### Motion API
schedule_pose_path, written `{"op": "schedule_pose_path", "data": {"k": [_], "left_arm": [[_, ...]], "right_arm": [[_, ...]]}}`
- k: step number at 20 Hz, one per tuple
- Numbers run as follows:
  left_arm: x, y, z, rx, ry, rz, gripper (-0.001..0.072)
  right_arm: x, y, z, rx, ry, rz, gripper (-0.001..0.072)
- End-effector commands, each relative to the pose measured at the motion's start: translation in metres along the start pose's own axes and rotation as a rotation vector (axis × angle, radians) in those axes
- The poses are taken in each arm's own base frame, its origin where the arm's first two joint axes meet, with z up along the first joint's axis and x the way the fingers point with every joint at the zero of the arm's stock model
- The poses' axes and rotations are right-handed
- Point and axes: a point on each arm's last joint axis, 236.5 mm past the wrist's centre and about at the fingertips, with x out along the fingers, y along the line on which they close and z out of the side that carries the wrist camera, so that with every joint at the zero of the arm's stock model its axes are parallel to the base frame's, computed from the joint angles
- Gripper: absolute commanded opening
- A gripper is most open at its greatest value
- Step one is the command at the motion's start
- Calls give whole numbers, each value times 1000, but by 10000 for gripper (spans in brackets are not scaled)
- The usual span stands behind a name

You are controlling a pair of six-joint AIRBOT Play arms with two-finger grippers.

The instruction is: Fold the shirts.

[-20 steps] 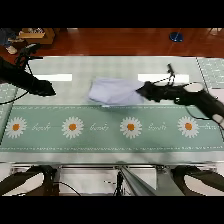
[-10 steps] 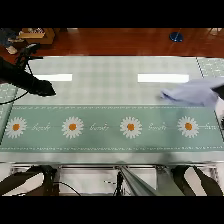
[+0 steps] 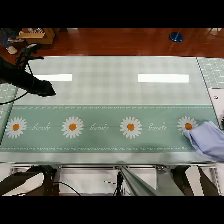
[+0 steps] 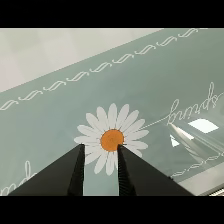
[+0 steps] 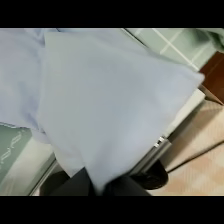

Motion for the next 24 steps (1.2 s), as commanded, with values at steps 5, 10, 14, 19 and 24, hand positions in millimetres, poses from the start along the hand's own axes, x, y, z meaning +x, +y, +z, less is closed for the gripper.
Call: {"op": "schedule_pose_path", "data": {"k": [5,10,14,19,24], "left_arm": [[0,0,0,1,0,0,268],[0,0,0,1,0,0,268],[0,0,0,1,0,0,268],[0,0,0,1,0,0,268],[0,0,0,0,0,0,267]], "right_arm": [[23,-59,-44,146,189,-179,28],[45,-88,-75,215,304,-267,28],[62,-93,-96,221,382,-267,39],[64,-117,-89,232,335,-350,171],[68,-120,-76,177,284,-347,505]]}}
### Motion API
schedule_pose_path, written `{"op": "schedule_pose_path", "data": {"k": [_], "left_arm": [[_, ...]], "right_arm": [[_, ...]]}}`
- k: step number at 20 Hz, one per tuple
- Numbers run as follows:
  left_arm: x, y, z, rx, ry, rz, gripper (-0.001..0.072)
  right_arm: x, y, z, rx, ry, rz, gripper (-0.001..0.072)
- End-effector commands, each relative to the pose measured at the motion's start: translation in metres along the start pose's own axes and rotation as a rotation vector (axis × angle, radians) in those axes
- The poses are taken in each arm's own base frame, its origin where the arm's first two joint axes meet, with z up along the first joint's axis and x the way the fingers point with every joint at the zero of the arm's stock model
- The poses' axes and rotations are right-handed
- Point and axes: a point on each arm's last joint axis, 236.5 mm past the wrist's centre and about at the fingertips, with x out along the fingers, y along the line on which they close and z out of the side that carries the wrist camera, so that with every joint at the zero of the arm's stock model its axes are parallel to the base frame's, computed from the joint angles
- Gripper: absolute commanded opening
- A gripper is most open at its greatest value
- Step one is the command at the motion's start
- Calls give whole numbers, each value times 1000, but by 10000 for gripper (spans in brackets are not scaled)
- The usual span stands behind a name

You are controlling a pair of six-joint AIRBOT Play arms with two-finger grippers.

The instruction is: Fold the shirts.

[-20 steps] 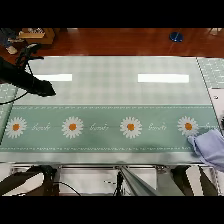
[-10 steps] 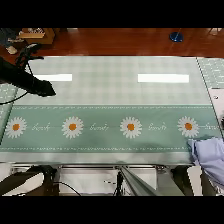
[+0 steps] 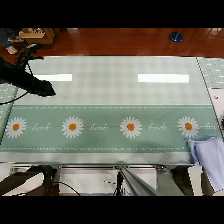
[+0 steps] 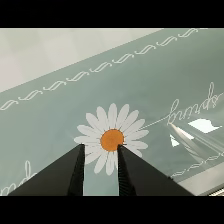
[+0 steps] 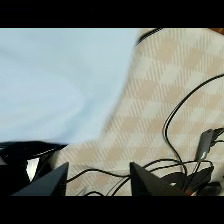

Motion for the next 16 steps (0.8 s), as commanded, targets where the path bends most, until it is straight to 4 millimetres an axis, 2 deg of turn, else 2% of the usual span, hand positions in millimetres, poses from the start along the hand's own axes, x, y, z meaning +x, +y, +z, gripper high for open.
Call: {"op": "schedule_pose_path", "data": {"k": [1,2,3,4,5,6,8,9,10,11,12,13,14,16], "left_arm": [[0,0,0,1,0,0,268],[0,0,0,1,0,0,268],[0,0,0,1,-1,0,267],[0,0,0,1,-1,0,268],[0,0,0,1,-1,0,268],[0,1,2,1,-10,4,268],[0,4,14,1,-60,17,288],[-1,3,24,-15,-103,12,506],[-3,-1,38,-52,-162,-6,702],[-6,-3,52,-64,-222,-18,702],[-8,-1,65,-66,-275,-8,702],[-11,2,75,-64,-318,6,702],[-12,2,81,-60,-345,15,702],[-8,-3,83,-49,-343,9,701]], "right_arm": [[0,-1,14,-15,-60,-3,505],[-1,7,24,-17,-104,31,505],[-5,28,44,-20,-188,118,503],[-17,55,65,-29,-285,240,501],[-45,92,91,-39,-421,417,500],[-91,128,116,-29,-575,631,500],[-207,174,145,61,-834,1111,497],[-253,189,143,79,-871,1323,497],[-285,209,132,38,-848,1491,497],[-299,232,117,-42,-806,1565,497],[-299,262,97,-169,-757,1564,497],[-288,291,75,-309,-711,1510,497],[-266,319,50,-473,-666,1403,496],[-216,352,11,-752,-614,1134,497]]}}
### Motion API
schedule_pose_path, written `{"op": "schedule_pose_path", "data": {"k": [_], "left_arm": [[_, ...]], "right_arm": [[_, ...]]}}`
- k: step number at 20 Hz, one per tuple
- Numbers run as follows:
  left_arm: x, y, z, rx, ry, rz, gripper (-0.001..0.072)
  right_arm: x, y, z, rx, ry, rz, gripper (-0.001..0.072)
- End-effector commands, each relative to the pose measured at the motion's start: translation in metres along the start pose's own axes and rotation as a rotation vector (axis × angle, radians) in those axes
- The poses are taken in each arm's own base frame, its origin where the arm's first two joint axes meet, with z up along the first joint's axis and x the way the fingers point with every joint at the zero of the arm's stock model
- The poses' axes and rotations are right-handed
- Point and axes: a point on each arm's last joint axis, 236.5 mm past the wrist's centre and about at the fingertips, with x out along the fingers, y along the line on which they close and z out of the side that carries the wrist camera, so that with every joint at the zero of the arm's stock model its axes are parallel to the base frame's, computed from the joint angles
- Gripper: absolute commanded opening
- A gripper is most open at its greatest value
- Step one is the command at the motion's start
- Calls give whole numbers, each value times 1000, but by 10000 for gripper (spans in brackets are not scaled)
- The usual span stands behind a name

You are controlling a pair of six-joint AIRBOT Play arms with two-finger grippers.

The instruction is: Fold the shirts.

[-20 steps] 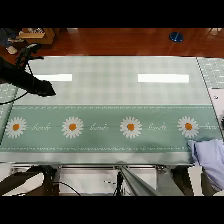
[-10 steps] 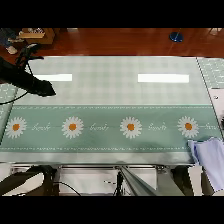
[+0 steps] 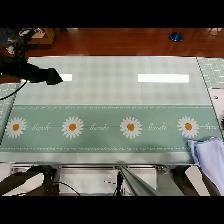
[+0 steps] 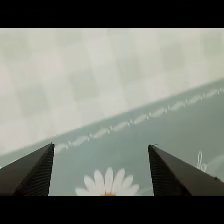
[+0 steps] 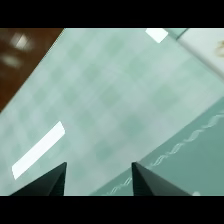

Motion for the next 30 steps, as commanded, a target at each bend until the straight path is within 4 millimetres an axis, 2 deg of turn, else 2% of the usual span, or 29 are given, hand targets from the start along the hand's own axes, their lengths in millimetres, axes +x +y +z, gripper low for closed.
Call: {"op": "schedule_pose_path", "data": {"k": [1,3,4,5,8,11,13,16,19,21,24,30], "left_arm": [[6,-9,15,5,-54,-9,701],[13,-16,2,28,11,12,701],[16,-16,-6,74,48,47,702],[18,-17,-11,122,77,80,702],[25,-7,-19,151,126,233,702],[41,-2,-25,92,165,253,703],[50,1,-31,87,194,252,705],[53,-6,-29,73,185,222,706],[55,-7,-16,77,131,221,706],[56,-7,-16,54,127,222,703],[56,-6,-15,52,125,222,703],[56,-6,-15,53,121,222,703]], "right_arm": [[44,20,-75,-302,298,-85,496],[51,17,-96,-456,374,-198,505],[53,19,-99,-501,380,-228,579],[54,24,-99,-545,374,-245,614],[56,50,-82,-646,303,-248,612],[57,72,-60,-656,265,-261,613],[65,85,-56,-675,308,-249,616],[84,99,-63,-722,388,-234,617],[102,94,-93,-737,514,-244,614],[107,92,-108,-758,573,-244,614],[111,99,-112,-770,569,-221,610],[112,100,-111,-770,563,-220,609]]}}
